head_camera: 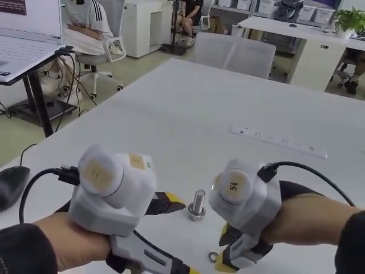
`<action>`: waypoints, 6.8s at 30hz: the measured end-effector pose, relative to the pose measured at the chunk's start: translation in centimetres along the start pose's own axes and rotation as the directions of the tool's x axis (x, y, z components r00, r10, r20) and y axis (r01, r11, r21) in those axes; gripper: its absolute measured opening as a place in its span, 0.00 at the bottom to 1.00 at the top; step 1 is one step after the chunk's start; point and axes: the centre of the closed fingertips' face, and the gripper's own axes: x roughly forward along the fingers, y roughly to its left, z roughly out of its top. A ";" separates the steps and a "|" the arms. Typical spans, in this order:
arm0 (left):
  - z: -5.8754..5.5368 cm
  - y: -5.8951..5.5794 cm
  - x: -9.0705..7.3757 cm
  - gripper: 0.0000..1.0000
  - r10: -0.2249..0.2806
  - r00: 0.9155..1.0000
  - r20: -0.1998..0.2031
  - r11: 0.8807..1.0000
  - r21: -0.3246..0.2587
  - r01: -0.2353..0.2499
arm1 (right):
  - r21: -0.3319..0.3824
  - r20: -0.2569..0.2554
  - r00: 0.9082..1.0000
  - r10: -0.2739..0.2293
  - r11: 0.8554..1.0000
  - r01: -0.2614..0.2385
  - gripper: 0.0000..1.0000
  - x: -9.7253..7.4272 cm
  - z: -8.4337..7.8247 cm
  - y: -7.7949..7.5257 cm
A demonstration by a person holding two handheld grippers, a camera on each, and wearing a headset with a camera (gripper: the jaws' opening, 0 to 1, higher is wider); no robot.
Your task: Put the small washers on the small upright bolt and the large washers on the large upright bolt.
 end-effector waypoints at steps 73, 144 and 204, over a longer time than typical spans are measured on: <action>0.1 0.2 -0.2 0.86 0.006 1.000 0.010 1.000 -0.007 -0.006 | -0.029 -0.055 0.998 -0.005 1.000 0.004 0.14 0.7 -1.6 -0.6; 0.5 0.2 0.5 0.87 -0.006 1.000 -0.008 1.000 0.007 0.006 | 0.048 -0.034 0.986 -0.165 0.985 0.167 0.14 -8.6 -5.7 -6.2; 0.6 0.6 0.6 0.87 0.007 1.000 -0.013 1.000 0.004 -0.007 | 0.034 -0.095 0.992 -0.080 0.996 0.083 0.14 -4.4 -7.0 -6.8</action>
